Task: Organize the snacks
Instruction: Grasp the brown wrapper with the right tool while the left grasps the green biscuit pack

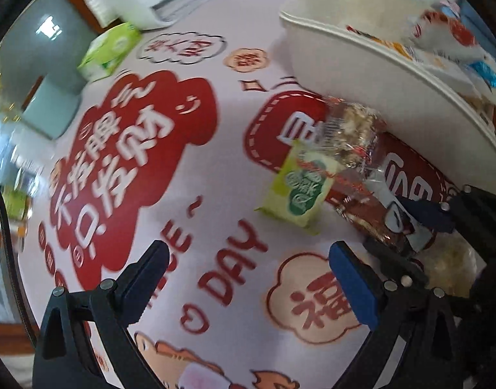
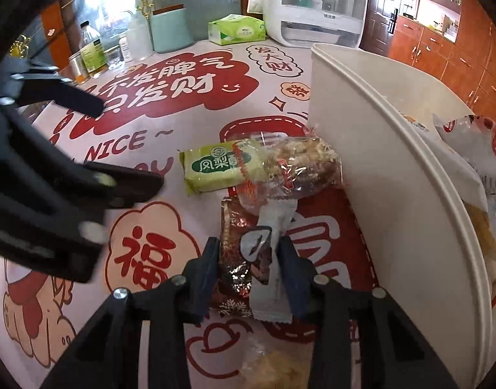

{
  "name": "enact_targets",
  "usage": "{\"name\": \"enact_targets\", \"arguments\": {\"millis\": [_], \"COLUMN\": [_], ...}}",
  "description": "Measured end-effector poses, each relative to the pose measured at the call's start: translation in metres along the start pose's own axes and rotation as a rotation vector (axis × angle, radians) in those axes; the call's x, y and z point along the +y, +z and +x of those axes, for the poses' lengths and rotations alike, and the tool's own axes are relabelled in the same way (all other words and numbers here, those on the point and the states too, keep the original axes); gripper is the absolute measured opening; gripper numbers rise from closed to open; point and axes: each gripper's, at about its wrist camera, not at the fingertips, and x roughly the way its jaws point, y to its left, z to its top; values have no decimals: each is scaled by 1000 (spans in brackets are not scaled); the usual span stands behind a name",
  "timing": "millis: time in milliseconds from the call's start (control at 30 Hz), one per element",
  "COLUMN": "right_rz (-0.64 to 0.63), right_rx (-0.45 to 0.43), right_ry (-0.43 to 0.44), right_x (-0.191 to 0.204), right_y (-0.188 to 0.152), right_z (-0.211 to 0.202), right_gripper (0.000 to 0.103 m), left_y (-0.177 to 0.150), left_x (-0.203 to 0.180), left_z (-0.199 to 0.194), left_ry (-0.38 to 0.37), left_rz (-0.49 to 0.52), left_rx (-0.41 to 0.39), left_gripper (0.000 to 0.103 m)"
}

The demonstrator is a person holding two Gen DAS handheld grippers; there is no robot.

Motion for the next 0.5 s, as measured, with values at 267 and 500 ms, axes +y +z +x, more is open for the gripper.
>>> {"name": "enact_targets", "arguments": {"millis": [267,500], "right_rz": [70,87], "right_rx": [3,-5], "right_ry": [53,69], "right_x": [-20,-29], "right_y": [-8,-11], "right_z": [-13,-25], "right_gripper": [34,34], "left_y": [25,36], "left_x": [-8,-11], "left_z": [26,38], "left_ry": [-61,-131], "left_rz": [14,15], "left_rx": [40,64], "left_gripper": [99,76]}}
